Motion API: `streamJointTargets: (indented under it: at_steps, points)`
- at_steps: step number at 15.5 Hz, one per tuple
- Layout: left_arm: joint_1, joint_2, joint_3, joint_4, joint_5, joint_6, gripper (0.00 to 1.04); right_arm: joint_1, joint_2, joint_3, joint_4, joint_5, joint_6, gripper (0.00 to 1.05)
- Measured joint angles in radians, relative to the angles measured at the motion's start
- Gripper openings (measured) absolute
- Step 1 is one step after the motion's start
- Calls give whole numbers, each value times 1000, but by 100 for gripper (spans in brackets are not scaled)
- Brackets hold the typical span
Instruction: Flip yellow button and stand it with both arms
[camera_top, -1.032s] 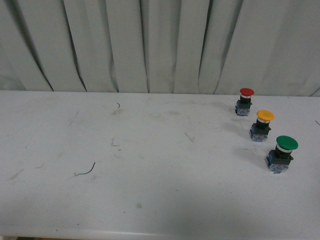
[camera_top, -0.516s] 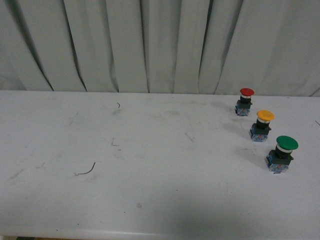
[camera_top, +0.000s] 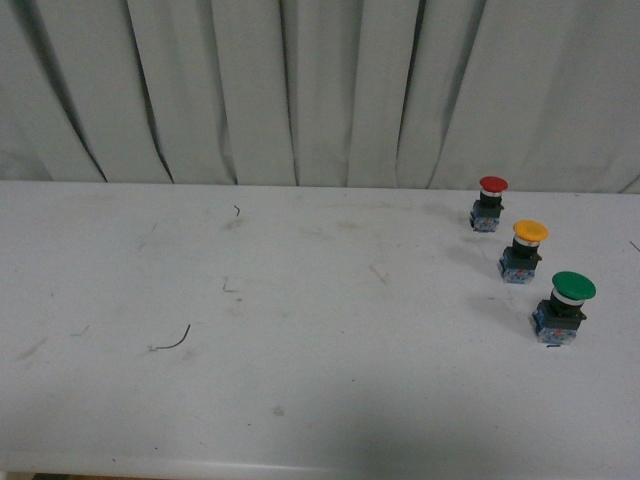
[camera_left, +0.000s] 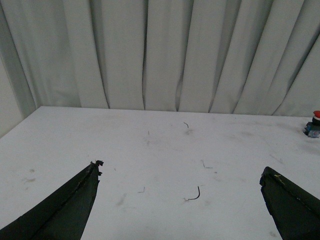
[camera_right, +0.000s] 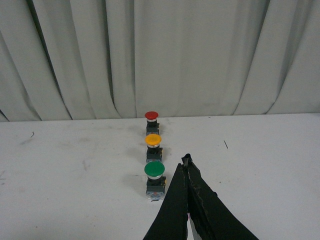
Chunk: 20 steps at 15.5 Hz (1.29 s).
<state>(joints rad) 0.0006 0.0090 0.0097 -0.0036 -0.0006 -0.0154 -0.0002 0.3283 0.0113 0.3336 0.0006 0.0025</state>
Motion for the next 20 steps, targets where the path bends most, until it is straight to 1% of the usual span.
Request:
streamJointTargets:
  at_steps: [8, 9, 10, 15, 20]
  points:
    - [0, 0, 0, 0, 0, 0, 98, 0, -159, 0, -161, 0, 0, 2]
    - [0, 0, 0, 0, 0, 0, 98, 0, -244, 0, -302, -2, 0, 2]
    - [0, 0, 0, 0, 0, 0, 98, 0, -327, 0, -327, -1, 0, 2]
    - [0, 0, 0, 0, 0, 0, 98, 0, -325, 0, -337, -1, -1, 2]
    - [0, 0, 0, 0, 0, 0, 98, 0, -325, 0, -337, -1, 0, 64]
